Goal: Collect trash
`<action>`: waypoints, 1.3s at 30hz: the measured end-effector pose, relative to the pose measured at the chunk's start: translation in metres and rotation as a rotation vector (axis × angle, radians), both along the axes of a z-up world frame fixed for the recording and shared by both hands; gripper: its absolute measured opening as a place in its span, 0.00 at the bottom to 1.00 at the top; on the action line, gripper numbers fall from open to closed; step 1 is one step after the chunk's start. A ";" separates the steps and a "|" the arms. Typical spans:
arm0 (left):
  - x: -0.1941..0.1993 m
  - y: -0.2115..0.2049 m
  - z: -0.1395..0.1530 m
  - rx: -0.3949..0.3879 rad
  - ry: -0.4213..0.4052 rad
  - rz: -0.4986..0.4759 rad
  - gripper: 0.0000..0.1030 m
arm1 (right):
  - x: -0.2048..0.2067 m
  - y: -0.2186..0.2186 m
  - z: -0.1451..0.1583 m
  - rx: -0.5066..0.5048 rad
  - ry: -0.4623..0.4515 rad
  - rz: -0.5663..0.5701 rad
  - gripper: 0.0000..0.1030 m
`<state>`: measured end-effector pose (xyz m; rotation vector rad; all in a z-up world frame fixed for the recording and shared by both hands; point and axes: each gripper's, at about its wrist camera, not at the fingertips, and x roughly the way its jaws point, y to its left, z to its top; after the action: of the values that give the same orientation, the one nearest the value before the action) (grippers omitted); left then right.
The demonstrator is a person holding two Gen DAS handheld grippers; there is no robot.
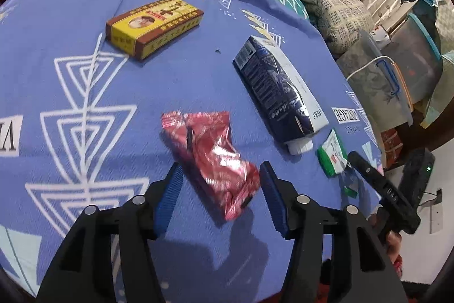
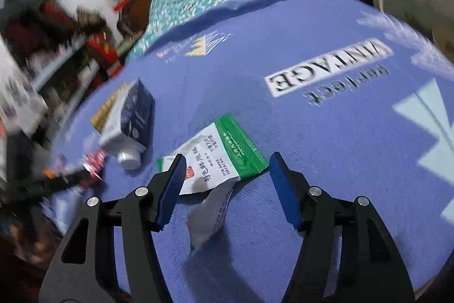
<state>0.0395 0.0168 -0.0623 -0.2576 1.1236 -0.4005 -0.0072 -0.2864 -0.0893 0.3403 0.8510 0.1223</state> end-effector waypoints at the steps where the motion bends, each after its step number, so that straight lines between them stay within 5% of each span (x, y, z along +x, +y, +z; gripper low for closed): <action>1: 0.002 -0.002 -0.002 0.008 0.004 -0.004 0.27 | 0.002 0.013 0.001 -0.066 0.000 0.024 0.45; 4: 0.002 -0.006 -0.002 -0.001 -0.006 -0.014 0.13 | -0.001 0.050 0.001 -0.223 -0.024 0.098 0.18; 7: -0.003 -0.007 0.004 -0.036 -0.004 -0.046 0.03 | -0.005 0.060 0.002 -0.185 -0.038 0.143 0.07; 17: -0.018 -0.001 0.077 -0.030 -0.167 -0.064 0.03 | -0.025 -0.025 0.045 0.061 -0.167 -0.002 0.05; 24: 0.012 -0.115 0.115 0.026 -0.265 -0.295 0.03 | -0.035 -0.132 0.053 0.113 -0.218 -0.195 0.05; 29: 0.021 -0.178 0.117 0.012 -0.255 -0.408 0.03 | -0.035 -0.118 0.039 0.184 -0.186 -0.030 0.12; 30: 0.020 -0.182 0.117 0.011 -0.252 -0.415 0.03 | -0.032 -0.104 0.036 0.181 -0.173 0.032 0.23; 31: 0.019 -0.183 0.114 0.010 -0.245 -0.417 0.03 | -0.030 -0.089 0.032 0.173 -0.160 0.091 0.55; 32: 0.018 -0.182 0.111 0.013 -0.237 -0.414 0.03 | -0.029 -0.075 0.028 0.160 -0.148 0.143 0.76; 33: 0.018 -0.180 0.107 0.017 -0.226 -0.408 0.03 | -0.031 -0.063 0.025 0.140 -0.153 0.183 0.86; 39: 0.014 -0.146 0.084 0.020 -0.160 -0.347 0.03 | -0.029 0.002 0.016 -0.009 -0.140 0.378 0.82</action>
<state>0.0535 -0.1293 0.0217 -0.0094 1.0148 -0.7046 -0.0360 -0.2841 -0.0733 0.1567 0.7693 0.4883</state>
